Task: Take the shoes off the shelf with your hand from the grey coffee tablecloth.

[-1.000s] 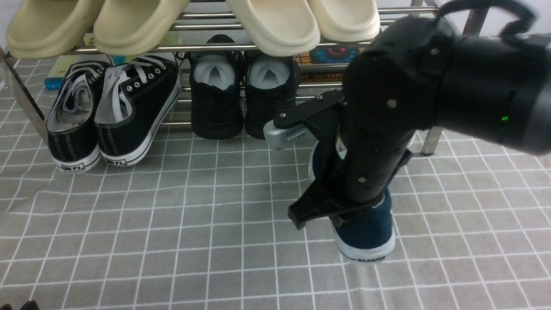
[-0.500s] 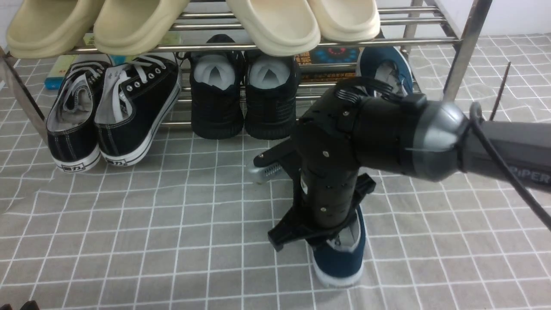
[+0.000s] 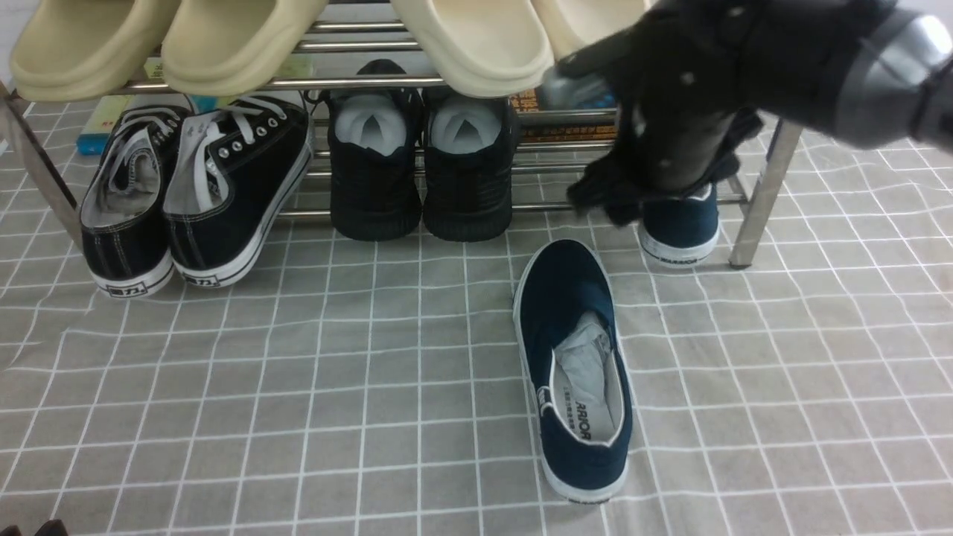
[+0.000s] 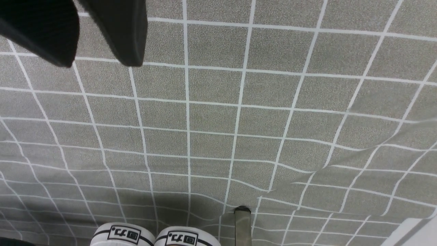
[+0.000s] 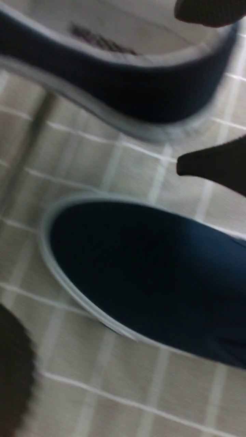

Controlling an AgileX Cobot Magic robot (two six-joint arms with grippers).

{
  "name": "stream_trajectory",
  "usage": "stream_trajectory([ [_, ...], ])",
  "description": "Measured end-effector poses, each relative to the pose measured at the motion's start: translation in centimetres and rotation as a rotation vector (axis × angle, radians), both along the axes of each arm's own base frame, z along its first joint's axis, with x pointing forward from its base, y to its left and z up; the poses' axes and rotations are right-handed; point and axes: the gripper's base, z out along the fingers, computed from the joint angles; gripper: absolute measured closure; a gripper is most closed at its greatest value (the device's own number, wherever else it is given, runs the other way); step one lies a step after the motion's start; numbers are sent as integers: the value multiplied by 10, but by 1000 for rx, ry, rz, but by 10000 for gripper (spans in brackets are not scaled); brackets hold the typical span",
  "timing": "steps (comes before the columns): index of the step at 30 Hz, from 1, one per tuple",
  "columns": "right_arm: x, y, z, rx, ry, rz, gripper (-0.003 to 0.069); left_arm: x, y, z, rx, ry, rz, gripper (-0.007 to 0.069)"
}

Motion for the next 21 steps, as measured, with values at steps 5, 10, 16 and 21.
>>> stream_trajectory([
  [5, 20, -18, -5, 36, -56, -32, 147, 0, 0, 0, 0, 0, 0, 384],
  [10, 29, -14, -23, 41, -38, -28, 189, 0, 0, 0, 0, 0, 0, 384],
  [16, 34, -9, -45, 45, 17, -35, 374, 0, 0, 0, 0, 0, 0, 384],
  [21, 12, -13, -31, 38, 162, -52, 640, 0, 0, 0, 0, 0, 0, 384],
])
